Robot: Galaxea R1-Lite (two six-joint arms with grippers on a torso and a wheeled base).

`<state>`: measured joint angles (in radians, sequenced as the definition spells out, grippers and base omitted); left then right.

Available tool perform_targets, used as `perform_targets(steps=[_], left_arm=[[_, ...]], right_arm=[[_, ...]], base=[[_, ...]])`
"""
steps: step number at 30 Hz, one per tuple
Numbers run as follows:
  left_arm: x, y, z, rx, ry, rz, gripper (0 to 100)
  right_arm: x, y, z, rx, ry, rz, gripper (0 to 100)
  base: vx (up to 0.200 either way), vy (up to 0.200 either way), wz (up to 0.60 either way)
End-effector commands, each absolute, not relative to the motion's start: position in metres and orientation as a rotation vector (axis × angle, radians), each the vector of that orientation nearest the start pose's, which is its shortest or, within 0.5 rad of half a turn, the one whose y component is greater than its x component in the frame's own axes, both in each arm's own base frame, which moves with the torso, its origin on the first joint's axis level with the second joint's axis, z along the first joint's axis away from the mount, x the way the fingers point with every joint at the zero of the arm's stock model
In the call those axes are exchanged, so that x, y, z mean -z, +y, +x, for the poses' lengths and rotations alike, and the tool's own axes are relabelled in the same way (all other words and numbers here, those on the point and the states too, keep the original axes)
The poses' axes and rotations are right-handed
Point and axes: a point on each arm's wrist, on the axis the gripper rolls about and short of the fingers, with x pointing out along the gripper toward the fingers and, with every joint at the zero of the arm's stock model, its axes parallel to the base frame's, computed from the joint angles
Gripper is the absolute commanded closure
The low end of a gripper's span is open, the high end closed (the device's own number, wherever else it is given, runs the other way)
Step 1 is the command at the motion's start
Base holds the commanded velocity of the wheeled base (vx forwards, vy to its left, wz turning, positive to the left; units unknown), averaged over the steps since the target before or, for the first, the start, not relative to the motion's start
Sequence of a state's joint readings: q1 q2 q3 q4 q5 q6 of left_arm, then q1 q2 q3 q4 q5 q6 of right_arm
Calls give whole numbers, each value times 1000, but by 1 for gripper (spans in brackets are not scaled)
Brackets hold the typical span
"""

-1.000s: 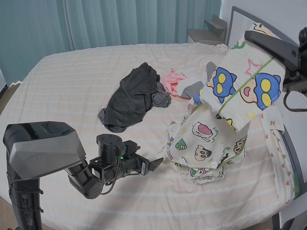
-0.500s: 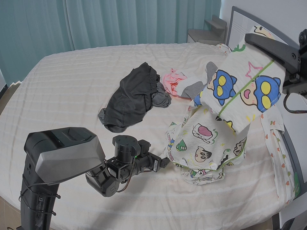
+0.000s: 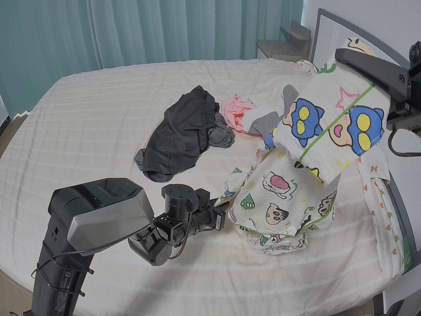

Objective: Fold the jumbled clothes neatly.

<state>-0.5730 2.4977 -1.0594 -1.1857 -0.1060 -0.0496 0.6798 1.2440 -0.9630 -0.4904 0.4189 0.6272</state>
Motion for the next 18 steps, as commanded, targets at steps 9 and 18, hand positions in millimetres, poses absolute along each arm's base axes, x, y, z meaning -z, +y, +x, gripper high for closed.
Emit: perform_targets(steps=[9,18], left_arm=[[-20,-222,348,661,194,-6,100],[-99,-180,328,538,57,-55,100]], right_arm=[[-318,112,153,-1021,139,587,100],[-311,82,155,-875,97,587,100]], base=[[0,0,0],[0,0,0]])
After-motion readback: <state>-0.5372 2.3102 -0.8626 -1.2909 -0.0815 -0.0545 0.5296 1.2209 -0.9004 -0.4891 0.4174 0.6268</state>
